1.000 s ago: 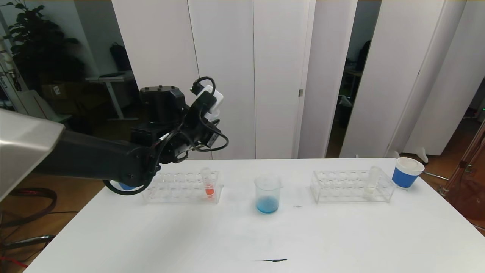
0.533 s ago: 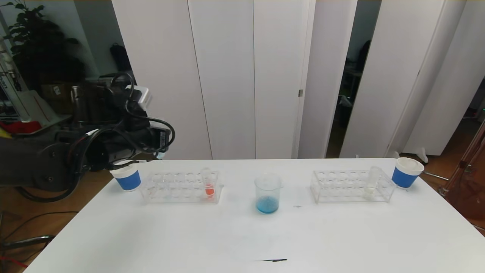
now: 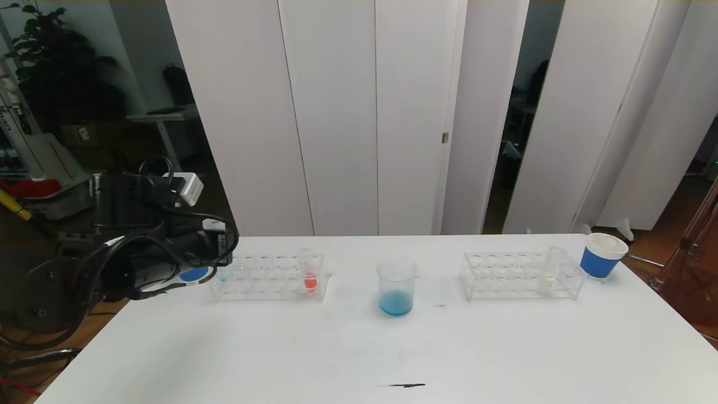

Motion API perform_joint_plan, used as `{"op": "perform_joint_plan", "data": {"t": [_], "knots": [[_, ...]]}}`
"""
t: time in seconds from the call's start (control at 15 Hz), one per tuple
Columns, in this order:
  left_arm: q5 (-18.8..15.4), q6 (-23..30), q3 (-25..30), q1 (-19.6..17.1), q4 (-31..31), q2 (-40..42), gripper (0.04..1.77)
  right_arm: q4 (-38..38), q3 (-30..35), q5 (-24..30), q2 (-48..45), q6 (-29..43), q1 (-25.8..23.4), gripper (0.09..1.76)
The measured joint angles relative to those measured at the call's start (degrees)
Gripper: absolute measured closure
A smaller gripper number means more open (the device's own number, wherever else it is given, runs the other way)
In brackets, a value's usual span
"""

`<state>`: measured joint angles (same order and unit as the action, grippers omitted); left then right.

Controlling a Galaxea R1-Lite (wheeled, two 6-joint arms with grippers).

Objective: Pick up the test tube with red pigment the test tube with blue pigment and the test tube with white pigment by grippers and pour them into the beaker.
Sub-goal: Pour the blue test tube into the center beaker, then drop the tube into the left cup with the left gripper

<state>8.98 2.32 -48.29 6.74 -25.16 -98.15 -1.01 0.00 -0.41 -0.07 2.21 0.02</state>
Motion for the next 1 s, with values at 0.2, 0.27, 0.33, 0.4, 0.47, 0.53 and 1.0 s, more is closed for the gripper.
{"op": "perform_joint_plan", "data": {"t": [0.2,0.27,0.33,0.4,0.47,0.53,1.0], "knots": [[0.0,-0.5,2.4,-1.1,-2.6,0.7,1.23,0.0,0.0,0.0,0.0,0.0,0.0,0.1],[0.2,-0.6,2.8,-1.3,-4.6,0.8,1.23,0.0,0.0,0.0,0.0,0.0,0.0,0.1],[0.2,-0.6,2.9,-1.6,-7.1,0.8,1.23,0.0,0.0,0.0,0.0,0.0,0.0,0.1],[0.1,-0.9,2.6,-2.3,-10.0,0.6,1.23,0.0,0.0,0.0,0.0,0.0,0.0,0.1],[0.0,-1.4,1.9,-3.6,-12.9,0.3,1.23,0.0,0.0,0.0,0.0,0.0,0.0,0.1],[-0.2,-2.4,0.7,-5.2,-15.9,-0.3,1.23,0.0,0.0,0.0,0.0,0.0,0.0,0.1],[-0.1,-4.4,-9.9,-15.9,-31.5,-10.9,1.23,0.0,0.0,0.0,0.0,0.0,0.0,0.1]]}}
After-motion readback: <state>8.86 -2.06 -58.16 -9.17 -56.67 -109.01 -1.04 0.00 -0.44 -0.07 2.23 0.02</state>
